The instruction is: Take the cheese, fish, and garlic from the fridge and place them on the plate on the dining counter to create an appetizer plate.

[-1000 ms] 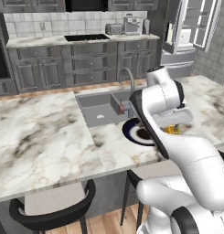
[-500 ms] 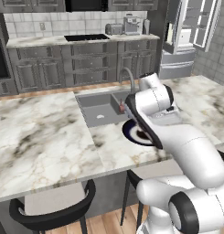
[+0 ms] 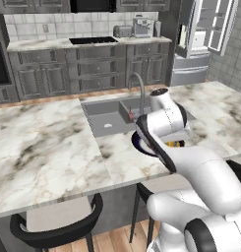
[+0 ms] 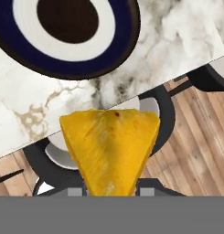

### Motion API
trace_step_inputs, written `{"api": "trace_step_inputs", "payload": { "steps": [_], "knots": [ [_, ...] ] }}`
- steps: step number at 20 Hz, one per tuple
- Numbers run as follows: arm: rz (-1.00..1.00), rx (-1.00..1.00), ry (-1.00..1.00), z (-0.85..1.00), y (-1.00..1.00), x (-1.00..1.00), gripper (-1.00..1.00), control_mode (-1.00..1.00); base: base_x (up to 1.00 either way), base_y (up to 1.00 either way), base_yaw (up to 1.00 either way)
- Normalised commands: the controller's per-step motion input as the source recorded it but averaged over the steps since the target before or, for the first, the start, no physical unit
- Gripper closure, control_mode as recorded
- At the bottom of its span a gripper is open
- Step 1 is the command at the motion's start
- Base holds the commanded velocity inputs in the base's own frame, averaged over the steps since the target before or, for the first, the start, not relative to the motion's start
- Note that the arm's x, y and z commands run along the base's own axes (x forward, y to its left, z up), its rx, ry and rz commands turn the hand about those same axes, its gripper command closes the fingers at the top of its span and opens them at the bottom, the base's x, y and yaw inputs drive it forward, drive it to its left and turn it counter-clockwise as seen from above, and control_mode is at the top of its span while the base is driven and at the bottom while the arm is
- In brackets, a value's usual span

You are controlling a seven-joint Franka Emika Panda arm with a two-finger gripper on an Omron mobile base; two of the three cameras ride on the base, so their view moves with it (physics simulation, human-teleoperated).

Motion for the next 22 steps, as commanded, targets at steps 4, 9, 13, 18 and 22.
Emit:
{"api": "trace_step_inputs", "payload": {
  "steps": [4,9,13,18,22],
  "knots": [
    [0.0,0.03,0.0,-0.06,0.0,0.31,1.0,-1.0,0.0,0.0,0.0],
    [0.0,0.05,0.0,0.0,0.0,0.36,1.0,-1.0,0.0,0.0,0.0],
    [0.0,0.06,0.0,-0.01,0.0,0.41,1.0,-1.0,0.0,0.0,0.0],
    [0.0,0.0,0.02,-0.19,0.0,0.43,1.0,-1.0,0.0,0.0,0.0],
    [0.0,0.0,0.02,-0.3,0.0,0.43,1.0,-1.0,0.0,0.0,0.0]
  ]
}}
